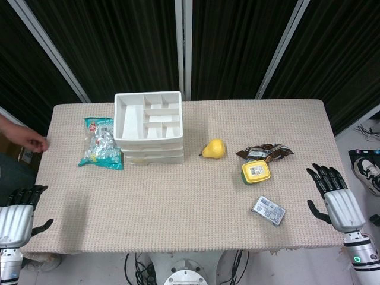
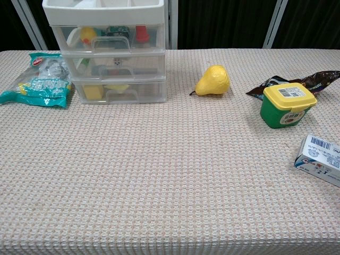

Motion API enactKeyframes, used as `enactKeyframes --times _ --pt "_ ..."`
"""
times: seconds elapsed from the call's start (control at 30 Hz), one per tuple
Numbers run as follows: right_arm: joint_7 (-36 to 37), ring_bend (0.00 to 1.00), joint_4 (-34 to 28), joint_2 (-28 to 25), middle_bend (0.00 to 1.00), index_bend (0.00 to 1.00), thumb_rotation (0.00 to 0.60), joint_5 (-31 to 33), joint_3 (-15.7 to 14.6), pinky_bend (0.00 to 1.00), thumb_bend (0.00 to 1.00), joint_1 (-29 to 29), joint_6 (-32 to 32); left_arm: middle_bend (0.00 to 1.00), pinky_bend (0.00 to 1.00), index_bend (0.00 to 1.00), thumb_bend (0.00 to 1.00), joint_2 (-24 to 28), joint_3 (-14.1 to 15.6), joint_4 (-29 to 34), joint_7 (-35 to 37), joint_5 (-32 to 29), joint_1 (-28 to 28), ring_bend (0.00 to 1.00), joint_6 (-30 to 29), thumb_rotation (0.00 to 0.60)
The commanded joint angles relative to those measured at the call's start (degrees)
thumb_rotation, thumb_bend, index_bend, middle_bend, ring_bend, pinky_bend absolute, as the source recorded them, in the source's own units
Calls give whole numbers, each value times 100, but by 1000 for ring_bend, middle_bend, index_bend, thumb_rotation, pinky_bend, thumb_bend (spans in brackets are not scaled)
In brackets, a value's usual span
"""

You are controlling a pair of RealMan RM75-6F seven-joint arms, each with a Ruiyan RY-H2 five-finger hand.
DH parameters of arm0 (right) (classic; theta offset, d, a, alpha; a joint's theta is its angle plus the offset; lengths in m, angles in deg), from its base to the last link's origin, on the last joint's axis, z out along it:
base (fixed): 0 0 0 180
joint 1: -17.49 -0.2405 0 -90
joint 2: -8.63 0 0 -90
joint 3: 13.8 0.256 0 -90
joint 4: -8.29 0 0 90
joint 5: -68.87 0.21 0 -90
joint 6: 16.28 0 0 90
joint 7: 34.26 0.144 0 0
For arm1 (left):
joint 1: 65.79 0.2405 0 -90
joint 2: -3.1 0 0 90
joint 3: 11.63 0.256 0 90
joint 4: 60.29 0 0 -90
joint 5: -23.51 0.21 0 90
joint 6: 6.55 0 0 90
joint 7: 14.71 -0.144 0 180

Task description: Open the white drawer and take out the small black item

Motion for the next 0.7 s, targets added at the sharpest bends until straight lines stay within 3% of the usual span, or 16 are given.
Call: enactKeyframes --times 0.03,0.5,0.63,0.7 --pt "37 0 34 7 0 0 600 -17 -13 0 327 12 20 202 171 215 21 8 11 15 -12 13 7 193 -9 600" --pt "138 0 102 7 0 0 600 -77 -21 0 327 19 88 202 174 215 21 -31 -34 60 -1 52 -70 194 28 600" --pt "70 0 38 -71 0 0 600 -148 14 0 327 8 176 202 188 215 22 -160 -110 180 343 193 -301 194 221 600" --pt "1 0 -34 -135 0 0 600 -195 41 0 327 2 237 212 243 215 27 -282 -158 256 699 281 -519 214 458 600"
